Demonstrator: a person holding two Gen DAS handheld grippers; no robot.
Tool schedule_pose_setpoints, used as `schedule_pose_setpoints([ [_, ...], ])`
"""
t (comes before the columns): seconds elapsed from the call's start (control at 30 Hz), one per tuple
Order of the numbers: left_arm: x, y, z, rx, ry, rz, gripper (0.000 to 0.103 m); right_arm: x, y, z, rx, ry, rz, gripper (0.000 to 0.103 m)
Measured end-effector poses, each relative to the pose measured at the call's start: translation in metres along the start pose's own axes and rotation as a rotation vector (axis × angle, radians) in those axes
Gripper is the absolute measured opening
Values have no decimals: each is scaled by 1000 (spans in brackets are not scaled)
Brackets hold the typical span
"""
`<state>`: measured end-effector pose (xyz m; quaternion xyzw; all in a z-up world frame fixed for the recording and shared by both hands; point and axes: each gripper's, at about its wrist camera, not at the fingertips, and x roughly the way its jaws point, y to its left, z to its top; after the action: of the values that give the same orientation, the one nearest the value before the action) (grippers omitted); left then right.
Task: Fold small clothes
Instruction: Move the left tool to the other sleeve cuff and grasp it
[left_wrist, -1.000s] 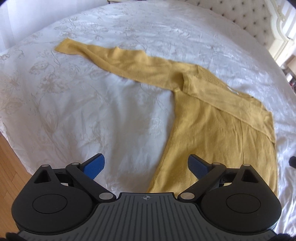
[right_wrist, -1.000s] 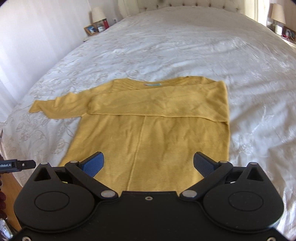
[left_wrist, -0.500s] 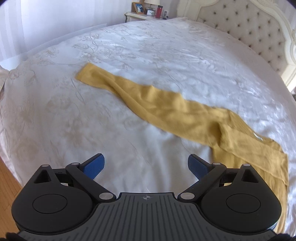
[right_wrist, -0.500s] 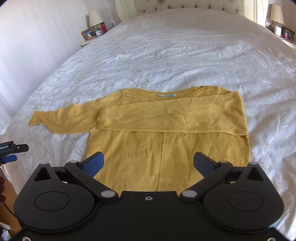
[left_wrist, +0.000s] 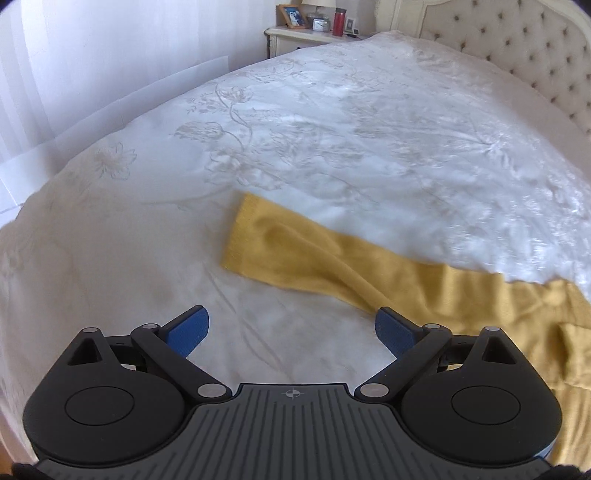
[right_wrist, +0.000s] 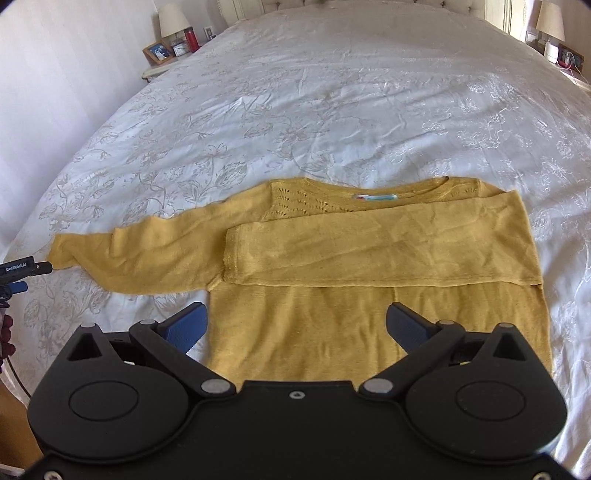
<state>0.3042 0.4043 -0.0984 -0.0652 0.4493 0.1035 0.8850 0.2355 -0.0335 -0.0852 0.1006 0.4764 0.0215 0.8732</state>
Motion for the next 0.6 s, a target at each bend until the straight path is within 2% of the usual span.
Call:
schedule_pose_setpoints([
  [0.1,21,12,10,23,12,-10,98,8,13,5,-6,22,-18,102],
  [0.4,75,39,35,7,41,-37,98,31,44,15,-22,99,-47,102],
  [0.5,92,41,37,11,76,-67,98,37,53,17,-36,125,-55,102],
  [0.6,100,44,35,4,72,-99,102,44,62,18,-55,148,-58,102],
])
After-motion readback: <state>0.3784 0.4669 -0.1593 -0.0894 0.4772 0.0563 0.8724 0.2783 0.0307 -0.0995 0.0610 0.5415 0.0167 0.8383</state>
